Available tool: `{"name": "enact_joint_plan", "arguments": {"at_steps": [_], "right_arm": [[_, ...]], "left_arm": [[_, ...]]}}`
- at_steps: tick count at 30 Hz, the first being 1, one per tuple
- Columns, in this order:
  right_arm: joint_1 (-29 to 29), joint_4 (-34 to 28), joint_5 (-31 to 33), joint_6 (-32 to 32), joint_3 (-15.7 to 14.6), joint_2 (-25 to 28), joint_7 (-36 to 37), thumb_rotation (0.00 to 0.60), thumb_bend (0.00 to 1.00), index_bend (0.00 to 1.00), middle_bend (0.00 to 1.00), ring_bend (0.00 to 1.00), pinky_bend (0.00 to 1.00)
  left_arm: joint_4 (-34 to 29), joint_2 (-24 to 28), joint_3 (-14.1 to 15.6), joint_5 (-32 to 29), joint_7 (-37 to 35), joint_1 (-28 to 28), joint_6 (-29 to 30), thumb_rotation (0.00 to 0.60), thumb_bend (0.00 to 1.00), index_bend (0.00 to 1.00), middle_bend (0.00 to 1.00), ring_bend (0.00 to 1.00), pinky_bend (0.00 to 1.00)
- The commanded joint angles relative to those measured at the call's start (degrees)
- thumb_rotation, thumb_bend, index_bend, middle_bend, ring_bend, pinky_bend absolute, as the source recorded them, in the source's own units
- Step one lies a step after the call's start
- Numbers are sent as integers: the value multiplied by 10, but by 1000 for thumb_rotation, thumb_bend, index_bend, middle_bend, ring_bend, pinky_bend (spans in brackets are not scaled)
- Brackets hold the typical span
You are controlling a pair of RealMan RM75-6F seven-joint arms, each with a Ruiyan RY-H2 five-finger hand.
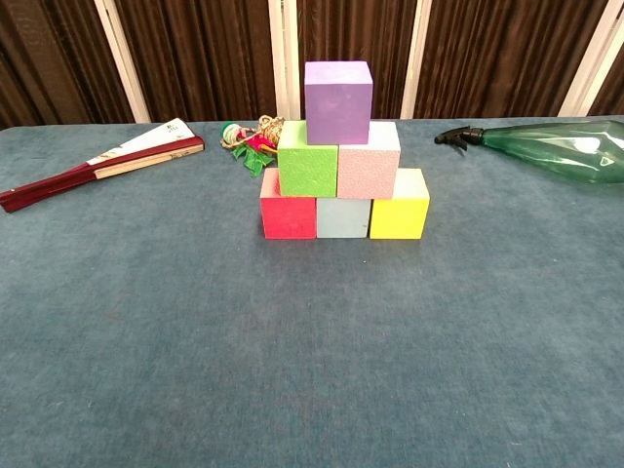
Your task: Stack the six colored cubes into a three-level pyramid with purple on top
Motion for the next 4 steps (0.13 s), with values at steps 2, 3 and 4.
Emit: {"name": "enact_joint_plan", "arguments": {"at_steps": [2,3,4], "right_arm": [[2,-6,1,-6,-2,-1,-4,600,250,138,51,51,0],[3,-6,1,-9,-3,-2,-6,600,250,137,51,51,0],[3,-7,1,-10,-3,-2,-8,600,250,138,51,51,0]], "left_arm": [[5,-6,-12,-10,34,14,16,600,281,115,147,0,27],[5,-6,-16,-14,38,16,18,600,282,115,147,0,27],[6,-6,-18,-16,41,17,18,600,282,116,147,0,27]]}}
